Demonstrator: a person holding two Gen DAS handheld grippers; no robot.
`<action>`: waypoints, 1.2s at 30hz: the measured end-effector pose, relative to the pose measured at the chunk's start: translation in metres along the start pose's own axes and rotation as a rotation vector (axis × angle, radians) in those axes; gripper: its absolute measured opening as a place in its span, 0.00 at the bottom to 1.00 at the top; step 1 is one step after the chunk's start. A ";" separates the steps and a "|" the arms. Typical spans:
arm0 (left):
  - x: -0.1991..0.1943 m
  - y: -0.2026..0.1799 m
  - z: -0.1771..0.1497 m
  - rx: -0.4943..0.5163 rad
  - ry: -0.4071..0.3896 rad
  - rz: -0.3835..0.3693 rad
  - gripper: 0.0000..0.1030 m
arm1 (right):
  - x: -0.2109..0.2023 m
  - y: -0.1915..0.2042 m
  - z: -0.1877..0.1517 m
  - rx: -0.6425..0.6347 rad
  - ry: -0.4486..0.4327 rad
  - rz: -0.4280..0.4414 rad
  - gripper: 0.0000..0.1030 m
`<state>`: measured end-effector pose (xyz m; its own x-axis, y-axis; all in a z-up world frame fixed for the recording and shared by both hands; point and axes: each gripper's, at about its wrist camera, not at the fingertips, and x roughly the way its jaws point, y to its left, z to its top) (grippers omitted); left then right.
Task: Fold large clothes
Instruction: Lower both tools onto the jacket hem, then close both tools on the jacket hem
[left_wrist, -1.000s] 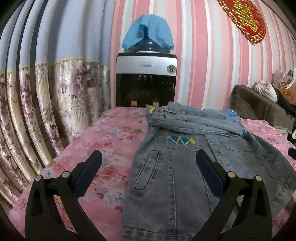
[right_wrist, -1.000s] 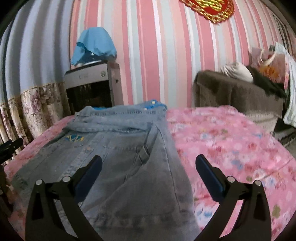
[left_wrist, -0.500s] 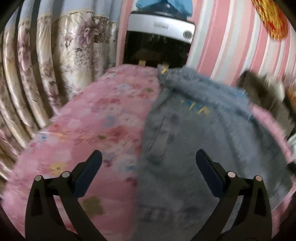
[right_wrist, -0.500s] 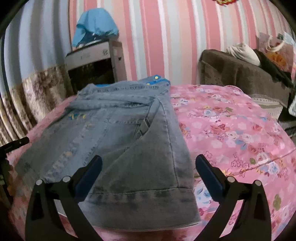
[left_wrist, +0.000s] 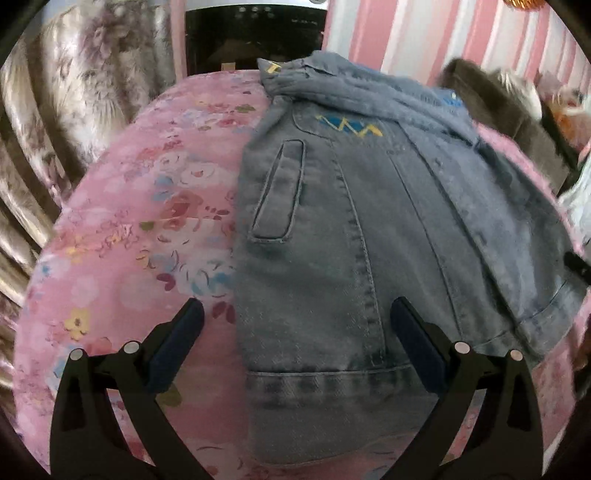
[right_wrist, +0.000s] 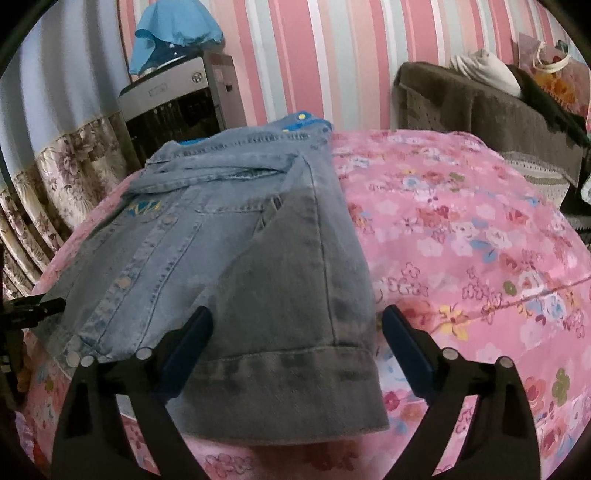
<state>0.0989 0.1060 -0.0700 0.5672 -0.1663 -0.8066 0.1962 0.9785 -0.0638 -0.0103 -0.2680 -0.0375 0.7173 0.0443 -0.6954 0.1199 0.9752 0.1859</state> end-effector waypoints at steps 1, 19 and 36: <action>0.000 -0.004 -0.001 0.022 0.002 0.017 0.97 | 0.002 -0.002 0.000 0.009 0.008 0.009 0.90; 0.009 -0.022 0.006 0.036 0.027 0.030 0.97 | 0.027 -0.004 0.000 -0.015 0.141 0.109 0.90; 0.003 -0.020 0.007 0.061 0.047 -0.014 0.81 | 0.018 -0.005 -0.001 -0.046 0.192 0.092 0.61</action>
<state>0.1019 0.0847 -0.0673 0.5261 -0.1724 -0.8328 0.2526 0.9667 -0.0405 0.0009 -0.2719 -0.0515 0.5796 0.1701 -0.7970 0.0250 0.9738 0.2260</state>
